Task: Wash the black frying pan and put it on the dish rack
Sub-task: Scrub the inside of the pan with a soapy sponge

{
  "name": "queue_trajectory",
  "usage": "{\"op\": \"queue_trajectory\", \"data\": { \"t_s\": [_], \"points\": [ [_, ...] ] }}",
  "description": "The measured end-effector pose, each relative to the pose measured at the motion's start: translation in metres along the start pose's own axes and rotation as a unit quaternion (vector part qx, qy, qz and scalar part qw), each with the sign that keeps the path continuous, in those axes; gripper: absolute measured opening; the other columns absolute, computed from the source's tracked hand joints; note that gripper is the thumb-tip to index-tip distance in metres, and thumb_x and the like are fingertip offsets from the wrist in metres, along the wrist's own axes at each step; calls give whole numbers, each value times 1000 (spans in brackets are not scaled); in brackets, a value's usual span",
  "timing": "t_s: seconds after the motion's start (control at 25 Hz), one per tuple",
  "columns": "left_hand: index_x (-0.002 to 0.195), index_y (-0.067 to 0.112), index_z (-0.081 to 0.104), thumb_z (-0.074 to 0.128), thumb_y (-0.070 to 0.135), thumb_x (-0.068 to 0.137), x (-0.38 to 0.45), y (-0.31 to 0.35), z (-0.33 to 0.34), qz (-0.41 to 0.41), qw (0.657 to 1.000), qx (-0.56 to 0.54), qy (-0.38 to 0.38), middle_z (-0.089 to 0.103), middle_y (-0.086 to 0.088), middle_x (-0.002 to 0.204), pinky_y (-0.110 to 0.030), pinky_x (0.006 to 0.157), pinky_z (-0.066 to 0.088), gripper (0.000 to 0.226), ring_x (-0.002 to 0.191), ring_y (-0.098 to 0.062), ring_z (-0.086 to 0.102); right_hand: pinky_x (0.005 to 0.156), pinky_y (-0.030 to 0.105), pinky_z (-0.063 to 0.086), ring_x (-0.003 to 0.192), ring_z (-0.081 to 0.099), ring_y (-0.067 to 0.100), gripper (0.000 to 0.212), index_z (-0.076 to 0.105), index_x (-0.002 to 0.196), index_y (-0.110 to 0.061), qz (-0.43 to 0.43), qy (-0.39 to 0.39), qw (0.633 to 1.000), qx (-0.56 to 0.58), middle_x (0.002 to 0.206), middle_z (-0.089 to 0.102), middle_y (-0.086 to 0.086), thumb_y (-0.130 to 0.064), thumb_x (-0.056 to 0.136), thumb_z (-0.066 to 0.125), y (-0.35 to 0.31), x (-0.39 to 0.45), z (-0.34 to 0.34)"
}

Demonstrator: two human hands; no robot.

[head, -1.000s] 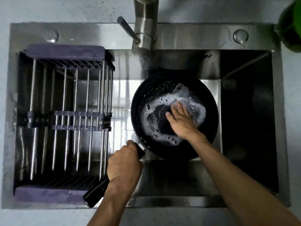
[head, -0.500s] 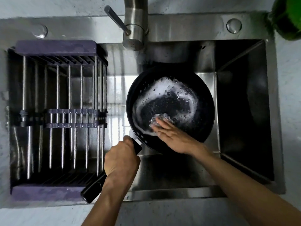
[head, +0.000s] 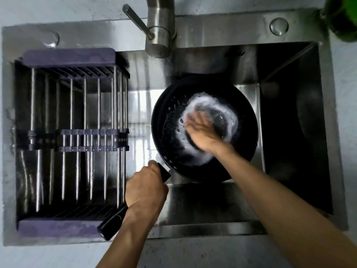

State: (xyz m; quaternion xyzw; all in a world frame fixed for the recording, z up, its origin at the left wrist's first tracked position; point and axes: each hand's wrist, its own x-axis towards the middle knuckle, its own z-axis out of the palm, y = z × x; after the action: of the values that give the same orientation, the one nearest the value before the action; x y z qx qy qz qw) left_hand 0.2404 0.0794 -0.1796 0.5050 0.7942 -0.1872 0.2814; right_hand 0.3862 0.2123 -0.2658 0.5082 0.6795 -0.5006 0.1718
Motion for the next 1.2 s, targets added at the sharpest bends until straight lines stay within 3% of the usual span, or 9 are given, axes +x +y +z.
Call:
{"op": "queue_trajectory", "data": {
  "t_s": [0.12,0.32,0.44,0.52,0.68,0.84,0.96,1.12,1.2],
  "points": [
    [107,15,49,52,12,86,-1,-4,-1,-2,1000,6,7,64,-4,99,-29,64,37,21,92,-26,65,111,21,-24,144,-25,5,50,9,158,-37,-117,-102,987,-28,159,-19,-20,-44,109,14,23,-42,25],
    [109,17,49,54,13,86,-1,0,0,-3,1000,8,3,64,-3,101,-29,65,37,23,95,-25,65,121,39,-14,151,-23,15,59,4,160,-25,39,79,987,133,166,-18,-3,-47,108,20,-33,20,10],
    [111,17,49,56,15,86,1,-3,-2,-7,1000,15,-3,64,-3,101,-29,64,37,25,95,-24,65,120,30,1,153,0,10,57,14,159,-26,-66,28,891,448,167,1,-7,-49,107,22,-103,-4,41],
    [112,16,48,56,16,86,0,-3,-1,-3,1000,17,0,64,-2,101,-29,64,38,27,94,-24,65,120,31,5,152,7,7,54,18,158,-25,-126,40,849,512,167,8,-8,-45,108,19,-91,3,36],
    [113,16,48,56,17,85,-2,-2,-4,1,1000,17,-10,64,-4,103,-30,66,38,29,96,-25,64,125,41,-4,153,-8,9,56,7,160,-21,-9,101,910,403,168,-7,-4,-40,109,22,-89,21,41],
    [114,15,48,57,20,85,0,-2,-2,1,1000,23,-12,64,-4,104,-31,66,40,31,95,-25,64,125,36,-9,151,-13,8,59,3,159,-17,-78,87,901,419,165,-16,-4,-39,109,24,-77,19,32],
    [113,16,49,56,19,85,-1,-4,-4,0,1000,11,-16,65,-4,101,-31,64,41,29,92,-25,65,119,30,-18,151,-20,14,62,4,160,-20,36,98,988,118,166,-18,-2,-48,107,18,-37,19,25],
    [110,17,50,52,15,87,0,-3,-1,2,1000,12,-4,64,-2,98,-29,62,38,23,91,-24,65,121,30,-14,148,-23,8,59,7,160,-26,-113,47,990,66,165,-18,-8,-47,108,22,-26,15,18],
    [110,18,49,50,14,87,-1,-2,-2,-1,1000,6,-7,64,-2,99,-29,63,38,23,92,-23,65,123,36,-11,149,-24,11,62,1,160,-25,-41,119,990,-57,165,-22,-6,-51,106,20,11,28,-10]
  ]
}}
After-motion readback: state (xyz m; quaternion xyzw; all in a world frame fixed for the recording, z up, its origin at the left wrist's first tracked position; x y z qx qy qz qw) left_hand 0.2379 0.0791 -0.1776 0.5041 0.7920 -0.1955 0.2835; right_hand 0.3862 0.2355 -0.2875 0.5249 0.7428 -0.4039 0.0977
